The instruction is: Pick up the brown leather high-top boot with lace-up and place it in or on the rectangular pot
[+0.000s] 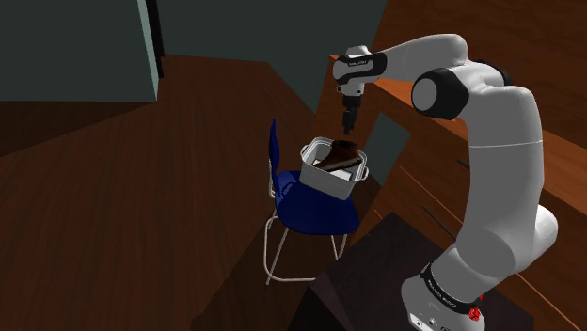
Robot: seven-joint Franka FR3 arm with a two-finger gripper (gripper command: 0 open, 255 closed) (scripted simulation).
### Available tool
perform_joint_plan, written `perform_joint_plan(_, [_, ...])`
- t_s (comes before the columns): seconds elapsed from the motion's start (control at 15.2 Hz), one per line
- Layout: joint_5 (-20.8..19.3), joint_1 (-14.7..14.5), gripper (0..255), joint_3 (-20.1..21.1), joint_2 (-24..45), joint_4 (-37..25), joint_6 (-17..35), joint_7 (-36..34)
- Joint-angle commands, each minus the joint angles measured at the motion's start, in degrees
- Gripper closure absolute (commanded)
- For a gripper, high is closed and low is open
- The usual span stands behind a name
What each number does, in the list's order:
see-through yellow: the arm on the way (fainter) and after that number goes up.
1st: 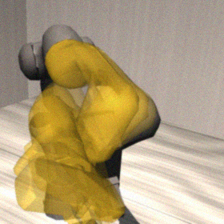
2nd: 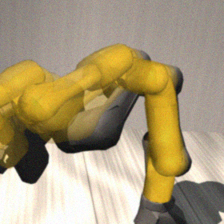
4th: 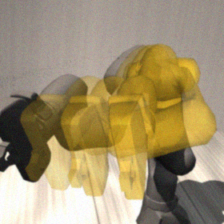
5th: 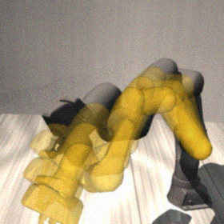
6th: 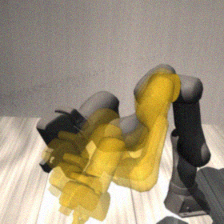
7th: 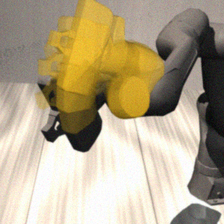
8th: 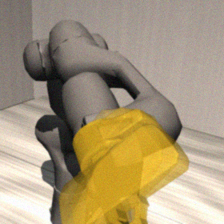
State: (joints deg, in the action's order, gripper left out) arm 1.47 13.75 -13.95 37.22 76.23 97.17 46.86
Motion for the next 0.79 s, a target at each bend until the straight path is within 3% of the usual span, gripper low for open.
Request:
perform_joint_plan(0.0, [0.0,0.1,0,0.0,0.3,-2.4,-2.1,0.0])
perform_joint_plan(0.2, [0.2,0.6,0,0.1,2.0,-10.4,-8.4,0.1])
perform_joint_plan(0.73, [0.2,0.6,0,0.1,2.0,-10.4,-8.4,0.1])
